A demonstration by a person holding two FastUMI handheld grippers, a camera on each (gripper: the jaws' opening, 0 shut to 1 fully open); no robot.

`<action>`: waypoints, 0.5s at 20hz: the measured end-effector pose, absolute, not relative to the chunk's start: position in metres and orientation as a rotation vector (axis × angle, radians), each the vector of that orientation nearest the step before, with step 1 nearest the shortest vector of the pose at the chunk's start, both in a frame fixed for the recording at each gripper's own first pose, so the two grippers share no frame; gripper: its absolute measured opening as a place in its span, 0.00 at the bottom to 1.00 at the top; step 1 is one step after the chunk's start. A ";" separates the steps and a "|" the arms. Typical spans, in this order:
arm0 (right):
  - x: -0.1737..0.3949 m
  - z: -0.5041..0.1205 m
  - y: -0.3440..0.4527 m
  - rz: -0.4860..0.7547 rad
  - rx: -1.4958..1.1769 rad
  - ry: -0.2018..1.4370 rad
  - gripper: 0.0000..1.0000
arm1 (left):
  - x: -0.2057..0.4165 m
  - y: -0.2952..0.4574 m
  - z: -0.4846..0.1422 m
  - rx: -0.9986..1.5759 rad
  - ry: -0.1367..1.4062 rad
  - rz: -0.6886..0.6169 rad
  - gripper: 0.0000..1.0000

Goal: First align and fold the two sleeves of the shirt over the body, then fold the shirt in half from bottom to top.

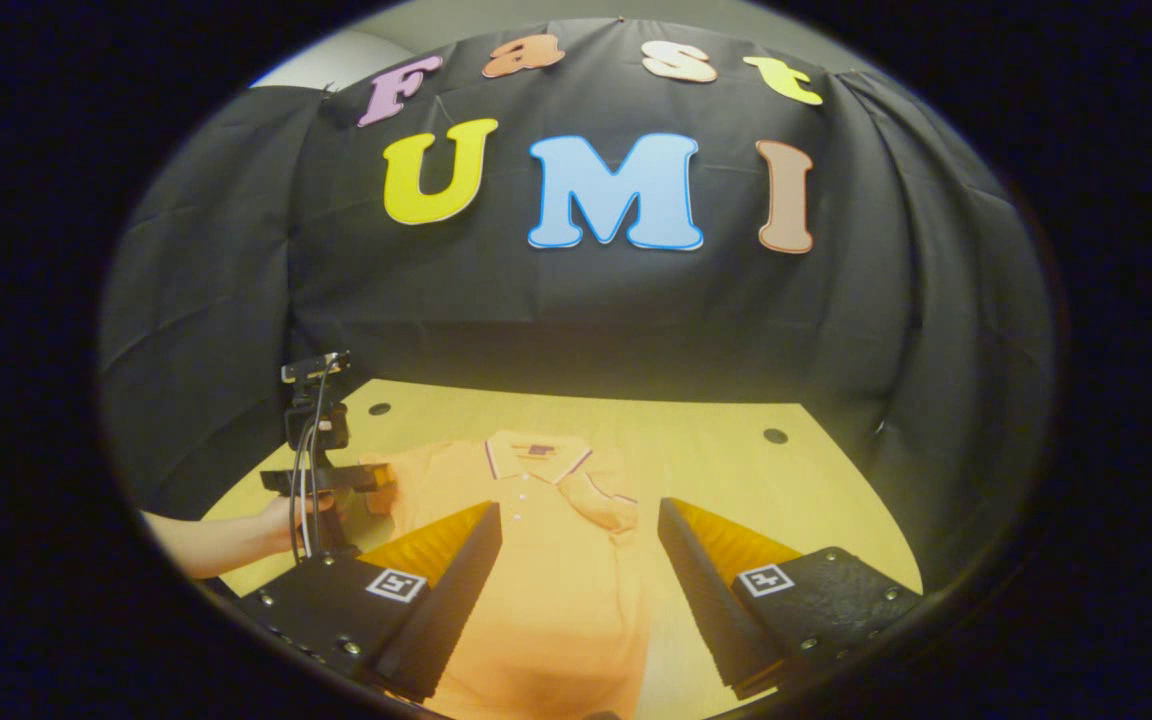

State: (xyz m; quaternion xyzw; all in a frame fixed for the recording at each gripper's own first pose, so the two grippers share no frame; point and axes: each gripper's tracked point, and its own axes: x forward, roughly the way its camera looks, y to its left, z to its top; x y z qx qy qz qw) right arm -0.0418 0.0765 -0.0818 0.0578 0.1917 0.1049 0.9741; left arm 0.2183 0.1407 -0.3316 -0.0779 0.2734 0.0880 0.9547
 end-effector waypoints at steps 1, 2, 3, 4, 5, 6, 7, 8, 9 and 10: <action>-0.043 -0.083 0.076 0.213 0.126 0.392 0.97 | 0.218 0.140 -0.333 -0.154 0.563 0.179 0.91; -0.043 -0.085 0.075 0.213 0.133 0.394 0.97 | 0.217 0.140 -0.335 -0.145 0.570 0.185 0.90; -0.043 -0.087 0.073 0.208 0.133 0.398 0.97 | 0.216 0.143 -0.338 -0.130 0.577 0.193 0.72; -0.044 -0.090 0.070 0.202 0.135 0.404 0.97 | 0.216 0.147 -0.338 -0.114 0.581 0.206 0.64; -0.044 -0.092 0.068 0.197 0.144 0.409 0.97 | 0.214 0.150 -0.337 -0.100 0.585 0.218 0.58; -0.045 -0.093 0.068 0.195 0.157 0.414 0.97 | 0.213 0.154 -0.339 -0.085 0.587 0.228 0.55; -0.045 -0.095 0.067 0.193 0.170 0.418 0.97 | 0.213 0.155 -0.339 -0.077 0.585 0.224 0.42; -0.045 -0.097 0.066 0.192 0.179 0.423 0.97 | 0.213 0.153 -0.339 -0.063 0.588 0.213 0.35; -0.045 -0.098 0.065 0.189 0.186 0.426 0.97 | 0.213 0.151 -0.341 -0.043 0.591 0.194 0.32; -0.044 -0.101 0.065 0.185 0.192 0.430 0.97 | 0.214 0.150 -0.341 -0.035 0.590 0.197 0.32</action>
